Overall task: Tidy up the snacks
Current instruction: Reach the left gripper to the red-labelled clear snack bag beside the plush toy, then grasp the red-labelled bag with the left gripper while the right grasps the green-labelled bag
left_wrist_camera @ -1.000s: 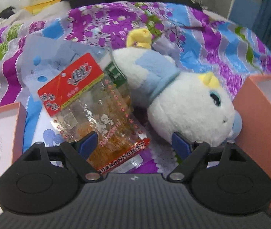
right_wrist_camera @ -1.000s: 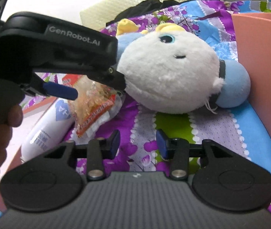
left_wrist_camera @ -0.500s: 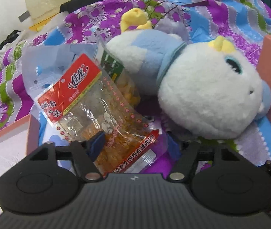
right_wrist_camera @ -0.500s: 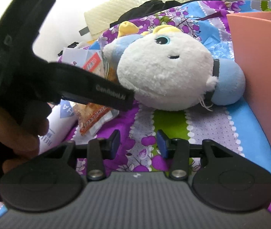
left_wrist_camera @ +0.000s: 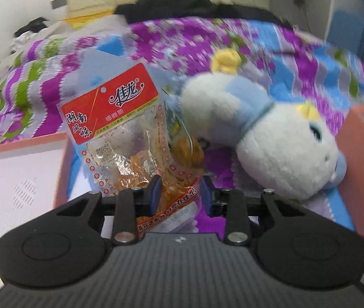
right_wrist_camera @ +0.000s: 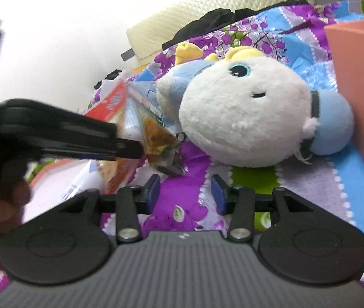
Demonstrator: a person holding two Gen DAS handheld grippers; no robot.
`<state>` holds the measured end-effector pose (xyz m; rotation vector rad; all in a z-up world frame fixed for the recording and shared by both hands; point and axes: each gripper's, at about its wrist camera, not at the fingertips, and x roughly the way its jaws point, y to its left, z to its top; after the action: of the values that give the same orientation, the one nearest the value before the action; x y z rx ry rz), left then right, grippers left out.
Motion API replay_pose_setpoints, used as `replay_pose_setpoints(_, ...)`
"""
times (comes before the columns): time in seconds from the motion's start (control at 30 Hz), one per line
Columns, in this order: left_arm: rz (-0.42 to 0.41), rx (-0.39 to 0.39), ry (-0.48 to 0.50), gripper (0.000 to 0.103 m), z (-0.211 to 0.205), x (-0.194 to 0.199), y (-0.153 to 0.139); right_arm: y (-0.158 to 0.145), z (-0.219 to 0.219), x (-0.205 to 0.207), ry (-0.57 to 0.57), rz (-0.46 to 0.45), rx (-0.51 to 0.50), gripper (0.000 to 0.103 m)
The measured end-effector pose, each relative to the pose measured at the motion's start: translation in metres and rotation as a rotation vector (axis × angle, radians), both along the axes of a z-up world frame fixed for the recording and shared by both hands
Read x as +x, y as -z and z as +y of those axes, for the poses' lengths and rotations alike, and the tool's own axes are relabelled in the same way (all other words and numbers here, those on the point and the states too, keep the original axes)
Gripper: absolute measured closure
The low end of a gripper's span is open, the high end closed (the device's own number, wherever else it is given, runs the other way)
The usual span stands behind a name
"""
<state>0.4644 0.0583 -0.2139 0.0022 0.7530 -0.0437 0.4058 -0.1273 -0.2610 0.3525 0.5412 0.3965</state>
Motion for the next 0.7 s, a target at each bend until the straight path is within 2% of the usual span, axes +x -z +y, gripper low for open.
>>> replay_pose_setpoints(0.07, -0.019, -0.048, -0.030, 0.065, 0.013, -0.005, -0.005, 0.002, 0.010, 0.005, -0.037, -0.009, -0.001, 0.038)
replay_pose_setpoints(0.17, -0.036, -0.118, -0.058, 0.066, 0.028, -0.012, -0.011, 0.001, 0.022, 0.015, -0.034, -0.009, -0.031, 0.037)
replay_pose_setpoints(0.27, -0.052, -0.136, -0.065, 0.066, 0.035, -0.016, -0.015, 0.003, 0.031, 0.023, -0.029, -0.007, -0.017, 0.037)
replay_pose_setpoints(0.47, -0.065, -0.191, -0.093, 0.066, 0.055, -0.019, -0.018, 0.000, 0.066, 0.032, -0.129, -0.079, -0.170, 0.037)
replay_pose_setpoints(0.7, -0.064, -0.250, -0.129, 0.069, 0.071, -0.023, -0.015, 0.000, 0.082, 0.052, -0.127, -0.113, -0.255, 0.037)
